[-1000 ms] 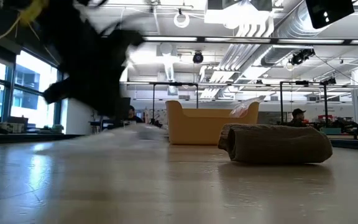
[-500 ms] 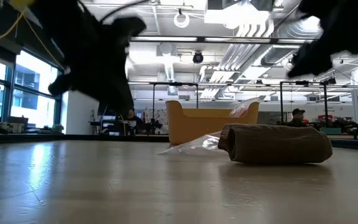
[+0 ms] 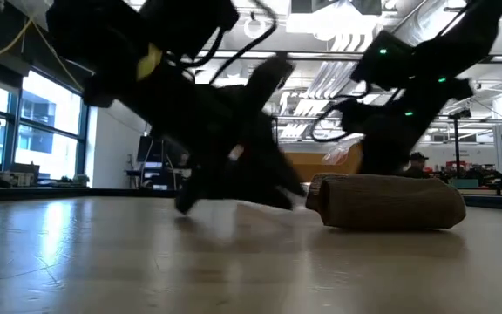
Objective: Roll bandage
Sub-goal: Open the transparent zip bag
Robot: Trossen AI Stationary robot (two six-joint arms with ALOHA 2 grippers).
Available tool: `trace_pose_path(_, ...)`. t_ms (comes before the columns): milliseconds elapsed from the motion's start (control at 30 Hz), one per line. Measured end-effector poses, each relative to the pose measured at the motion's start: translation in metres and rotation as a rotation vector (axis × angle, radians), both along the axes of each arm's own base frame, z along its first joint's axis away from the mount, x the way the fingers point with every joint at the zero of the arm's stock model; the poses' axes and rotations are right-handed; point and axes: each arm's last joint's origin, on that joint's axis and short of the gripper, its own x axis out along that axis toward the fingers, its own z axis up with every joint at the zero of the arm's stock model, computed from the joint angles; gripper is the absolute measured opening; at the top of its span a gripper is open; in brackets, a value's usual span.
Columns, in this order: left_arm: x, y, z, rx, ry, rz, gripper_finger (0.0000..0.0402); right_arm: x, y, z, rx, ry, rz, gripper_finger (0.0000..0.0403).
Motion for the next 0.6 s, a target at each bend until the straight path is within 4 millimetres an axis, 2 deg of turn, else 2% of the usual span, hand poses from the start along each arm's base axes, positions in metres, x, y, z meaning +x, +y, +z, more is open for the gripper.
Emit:
trace_pose_path(67,0.006,-0.02,0.011,-0.002,-0.032,-0.121,0.0076,0.013,-0.004,0.005,-0.109,-0.077,0.066,0.0229)
trace_pose_path(200,0.008,-0.061,0.058,0.0,-0.107,-0.191,0.0055,0.027,-0.005,0.022,-0.271,-0.082,0.155,0.0229)
trace_pose_path(333,-0.008,-0.09,0.083,0.122,0.003,-0.149,0.0032,0.031,0.001,0.045,-0.327,-0.061,0.161,0.0229)
trace_pose_path(433,-0.023,-0.101,0.107,0.211,0.051,-0.08,0.0018,0.03,0.019,0.055,-0.298,-0.095,0.293,0.0229)
trace_pose_path(500,-0.031,-0.101,0.108,0.315,0.124,-0.094,0.0013,0.029,0.036,0.059,-0.258,-0.138,0.393,0.0229)
trace_pose_path(600,-0.039,-0.099,0.097,0.518,0.252,-0.257,0.0018,0.026,0.064,0.06,-0.197,-0.162,0.507,0.0229)
